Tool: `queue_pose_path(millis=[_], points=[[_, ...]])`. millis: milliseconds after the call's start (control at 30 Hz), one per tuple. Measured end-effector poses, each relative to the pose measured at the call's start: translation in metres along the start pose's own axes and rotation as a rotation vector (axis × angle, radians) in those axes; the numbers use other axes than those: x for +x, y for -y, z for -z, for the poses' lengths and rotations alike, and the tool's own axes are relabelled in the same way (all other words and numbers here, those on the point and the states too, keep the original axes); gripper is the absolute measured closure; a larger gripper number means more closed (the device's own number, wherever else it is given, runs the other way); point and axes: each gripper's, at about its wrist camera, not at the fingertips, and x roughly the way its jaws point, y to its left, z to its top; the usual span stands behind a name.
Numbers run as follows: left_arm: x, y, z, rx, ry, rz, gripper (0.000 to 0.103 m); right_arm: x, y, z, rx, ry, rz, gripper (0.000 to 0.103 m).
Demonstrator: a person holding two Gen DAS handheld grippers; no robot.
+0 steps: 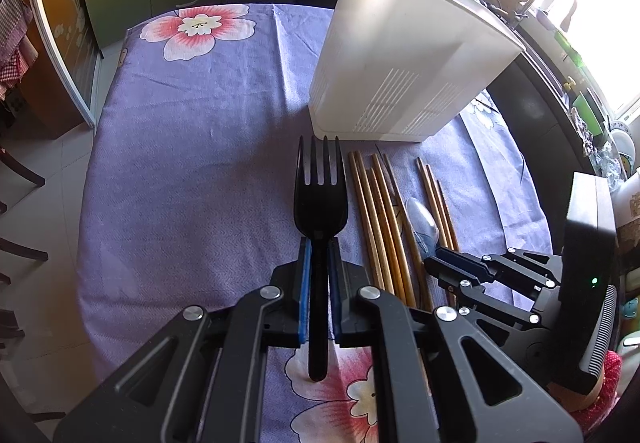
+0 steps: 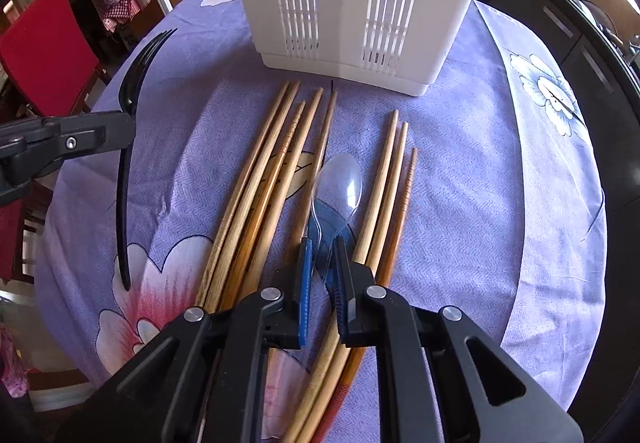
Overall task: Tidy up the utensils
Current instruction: 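Lower the right gripper onto the clear plastic spoon and close on it, then lift the fork with the left gripper while the right gripper lifts the spoon toward the caddy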
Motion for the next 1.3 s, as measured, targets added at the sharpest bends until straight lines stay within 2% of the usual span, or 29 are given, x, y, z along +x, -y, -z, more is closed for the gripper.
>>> queue_pose_path(millis=[233, 267, 367, 600, 700, 800, 900, 1067, 1300], points=[[-0.014, 0.001, 0.0, 0.006, 0.034, -0.003, 0.095, -0.039, 0.014, 0.005, 0.054, 0.123, -0.128, 0.094], [-0.016, 0.002, 0.0, 0.006, 0.039, -0.001, 0.101, -0.044, 0.016, 0.007, 0.057, 0.136, -0.139, 0.094], [-0.024, 0.005, 0.001, 0.011, 0.051, 0.008, 0.103, -0.06, 0.02, 0.013, 0.069, 0.175, -0.186, 0.094], [-0.044, 0.015, -0.002, 0.033, 0.088, 0.007, 0.103, -0.096, 0.032, 0.021, 0.082, 0.265, -0.241, 0.094], [-0.032, 0.022, -0.005, 0.065, 0.041, -0.019, 0.103, -0.107, 0.033, 0.022, 0.082, 0.289, -0.259, 0.094], [-0.003, 0.027, -0.008, 0.08, -0.031, -0.022, 0.102, -0.12, 0.036, 0.021, 0.083, 0.314, -0.278, 0.094], [0.027, 0.027, -0.013, 0.063, -0.095, -0.008, 0.096, -0.128, 0.037, 0.021, 0.082, 0.331, -0.286, 0.094], [0.047, 0.031, -0.018, 0.083, -0.132, -0.058, 0.08, -0.135, 0.044, 0.023, 0.084, 0.333, -0.294, 0.094], [0.066, 0.036, -0.019, 0.109, -0.182, -0.093, 0.08, -0.141, 0.047, 0.017, 0.077, 0.355, -0.299, 0.094]])
